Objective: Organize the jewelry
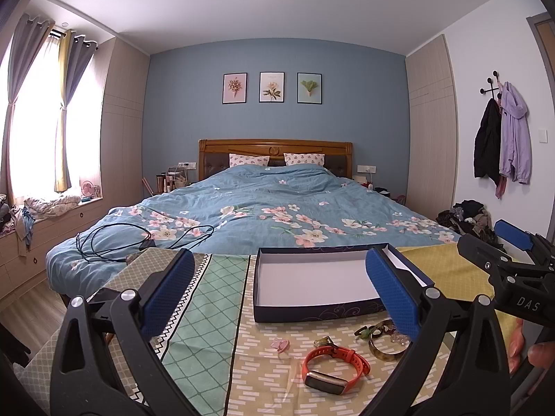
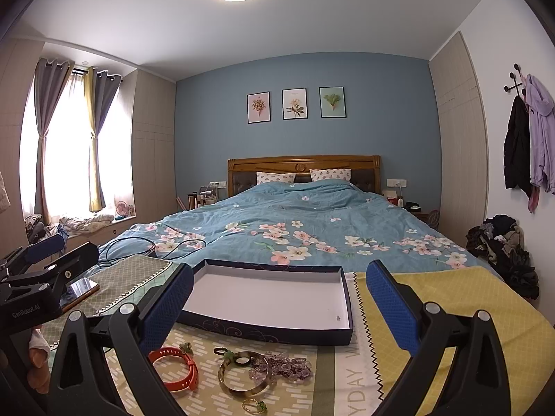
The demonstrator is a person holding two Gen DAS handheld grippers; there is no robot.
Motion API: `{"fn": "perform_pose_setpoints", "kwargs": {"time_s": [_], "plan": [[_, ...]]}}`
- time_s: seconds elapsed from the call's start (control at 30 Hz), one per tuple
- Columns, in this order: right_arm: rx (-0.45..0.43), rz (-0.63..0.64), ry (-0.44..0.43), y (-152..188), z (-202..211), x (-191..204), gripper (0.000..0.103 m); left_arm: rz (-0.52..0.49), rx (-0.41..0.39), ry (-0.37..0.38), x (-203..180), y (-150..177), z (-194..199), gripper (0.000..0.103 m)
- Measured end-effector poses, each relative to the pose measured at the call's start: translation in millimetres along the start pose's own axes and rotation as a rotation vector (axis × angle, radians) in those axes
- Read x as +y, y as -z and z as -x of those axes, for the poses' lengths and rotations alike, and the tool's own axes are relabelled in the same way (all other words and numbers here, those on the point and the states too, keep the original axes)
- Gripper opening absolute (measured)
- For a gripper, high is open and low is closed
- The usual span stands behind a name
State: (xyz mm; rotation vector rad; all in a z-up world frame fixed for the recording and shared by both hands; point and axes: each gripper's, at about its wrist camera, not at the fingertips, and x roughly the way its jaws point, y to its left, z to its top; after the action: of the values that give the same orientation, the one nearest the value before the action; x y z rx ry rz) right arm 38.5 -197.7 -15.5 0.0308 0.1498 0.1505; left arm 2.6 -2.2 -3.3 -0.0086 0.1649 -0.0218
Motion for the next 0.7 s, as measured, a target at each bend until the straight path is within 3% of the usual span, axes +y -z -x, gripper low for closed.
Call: {"fn": "perform_pose_setpoints", "kwargs": {"time_s": [0.7], "plan": [[0.001,-0.006,-0.003,1.2,-0.6,-0.9,0.096,0.000,0.001,0.000,-0.4,-0.2,-0.2,0.097]]}}
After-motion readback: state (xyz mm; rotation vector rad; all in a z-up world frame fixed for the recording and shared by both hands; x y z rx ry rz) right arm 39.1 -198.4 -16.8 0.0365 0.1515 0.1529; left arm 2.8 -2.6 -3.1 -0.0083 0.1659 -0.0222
